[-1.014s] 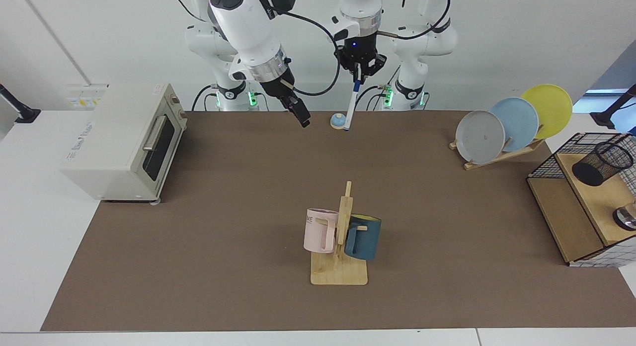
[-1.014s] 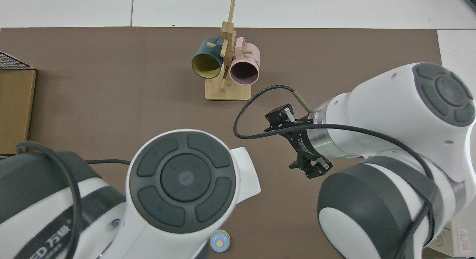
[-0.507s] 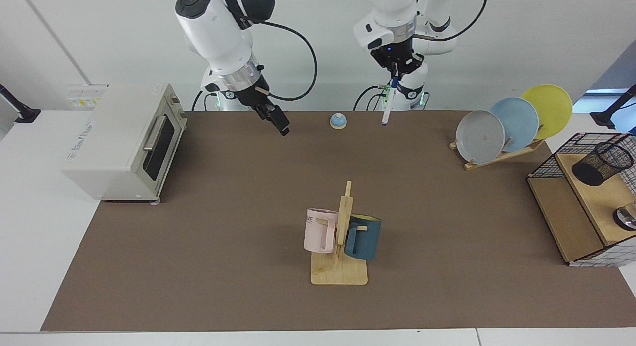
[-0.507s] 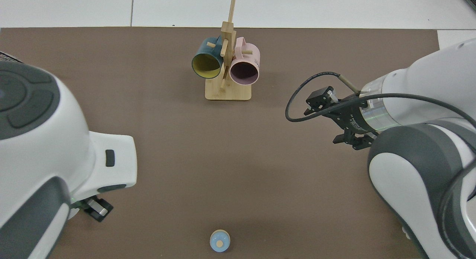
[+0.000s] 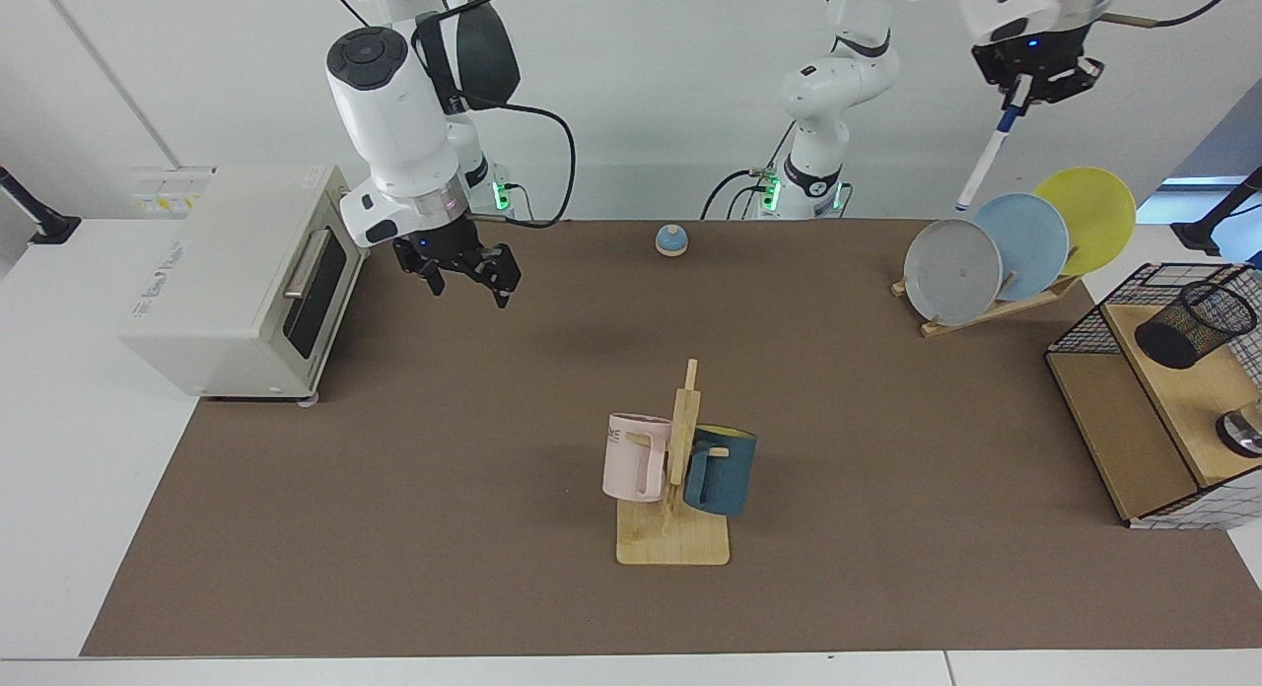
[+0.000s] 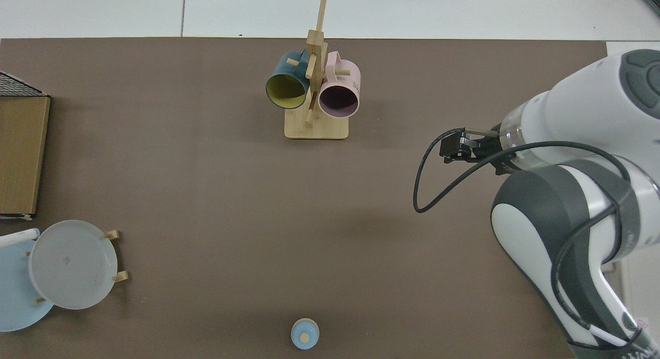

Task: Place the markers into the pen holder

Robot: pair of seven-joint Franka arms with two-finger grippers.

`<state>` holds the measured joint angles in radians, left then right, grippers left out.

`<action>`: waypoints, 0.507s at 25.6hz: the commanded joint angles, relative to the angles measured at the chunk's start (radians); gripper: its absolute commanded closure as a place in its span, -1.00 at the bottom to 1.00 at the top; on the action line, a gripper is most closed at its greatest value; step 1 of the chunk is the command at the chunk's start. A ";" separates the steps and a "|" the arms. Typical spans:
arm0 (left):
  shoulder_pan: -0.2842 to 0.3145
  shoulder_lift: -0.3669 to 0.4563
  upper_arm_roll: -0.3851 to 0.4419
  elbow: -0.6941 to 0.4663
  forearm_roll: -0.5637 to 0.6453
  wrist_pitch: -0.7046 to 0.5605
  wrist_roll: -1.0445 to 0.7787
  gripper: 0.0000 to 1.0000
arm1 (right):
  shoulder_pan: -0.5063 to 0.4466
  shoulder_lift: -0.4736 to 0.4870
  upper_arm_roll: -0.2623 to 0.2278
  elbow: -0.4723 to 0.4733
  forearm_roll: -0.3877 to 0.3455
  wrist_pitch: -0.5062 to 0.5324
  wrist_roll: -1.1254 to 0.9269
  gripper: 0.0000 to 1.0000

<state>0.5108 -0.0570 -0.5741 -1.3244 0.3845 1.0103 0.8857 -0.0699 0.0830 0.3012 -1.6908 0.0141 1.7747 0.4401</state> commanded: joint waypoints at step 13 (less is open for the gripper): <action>0.094 0.032 0.144 0.005 0.238 0.353 0.346 1.00 | 0.001 -0.071 -0.140 -0.004 -0.068 -0.029 -0.658 -1.00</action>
<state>0.5936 -0.0445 -0.4727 -1.3199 0.5634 1.2517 1.1583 -0.0714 0.0380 0.1773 -1.6846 -0.0314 1.7655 -0.1584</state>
